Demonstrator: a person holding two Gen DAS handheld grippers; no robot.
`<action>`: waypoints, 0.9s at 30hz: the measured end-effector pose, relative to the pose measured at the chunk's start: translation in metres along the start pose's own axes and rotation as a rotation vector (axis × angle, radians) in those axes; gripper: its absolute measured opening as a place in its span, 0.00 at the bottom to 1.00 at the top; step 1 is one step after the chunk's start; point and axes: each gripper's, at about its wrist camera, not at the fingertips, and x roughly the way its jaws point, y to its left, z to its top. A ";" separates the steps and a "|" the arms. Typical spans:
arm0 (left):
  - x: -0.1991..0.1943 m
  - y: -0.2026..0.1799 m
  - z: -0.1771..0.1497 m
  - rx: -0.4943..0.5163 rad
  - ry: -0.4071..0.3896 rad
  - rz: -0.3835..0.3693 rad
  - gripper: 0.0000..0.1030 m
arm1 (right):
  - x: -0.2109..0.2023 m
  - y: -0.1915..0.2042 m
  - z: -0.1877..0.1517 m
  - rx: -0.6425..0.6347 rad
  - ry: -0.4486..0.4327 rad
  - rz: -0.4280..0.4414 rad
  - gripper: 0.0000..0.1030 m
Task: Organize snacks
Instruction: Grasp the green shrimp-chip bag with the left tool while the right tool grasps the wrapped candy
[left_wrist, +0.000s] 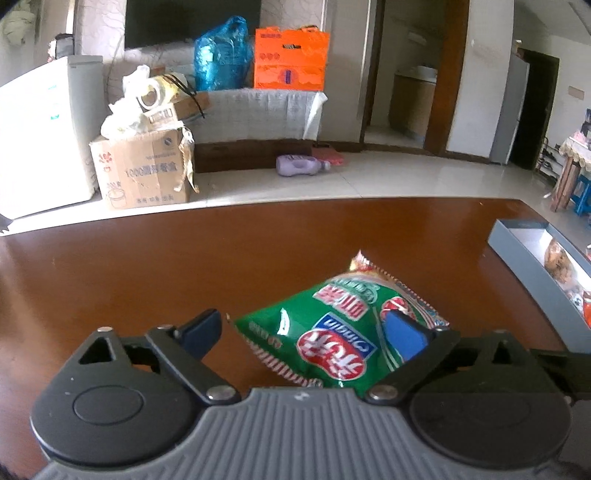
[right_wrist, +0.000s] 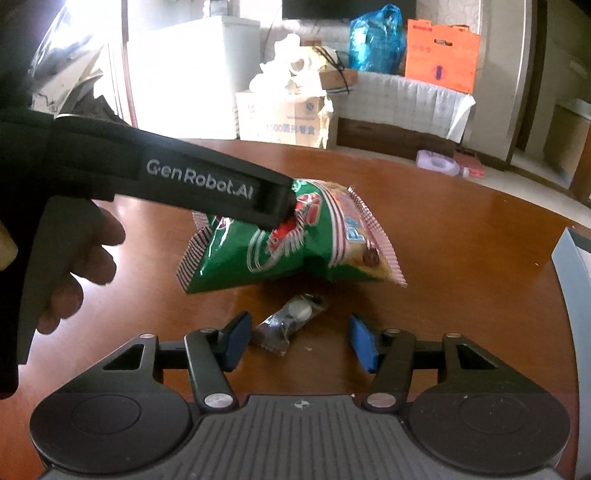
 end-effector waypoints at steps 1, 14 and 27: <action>0.002 -0.002 0.000 0.000 0.008 -0.010 0.95 | -0.001 -0.001 0.000 -0.002 0.002 0.001 0.51; 0.003 -0.010 -0.009 -0.023 -0.027 -0.015 0.53 | -0.010 -0.011 -0.002 0.007 0.014 0.021 0.27; -0.027 0.001 -0.026 -0.043 -0.029 0.053 0.50 | -0.013 -0.004 -0.003 -0.031 0.014 0.009 0.63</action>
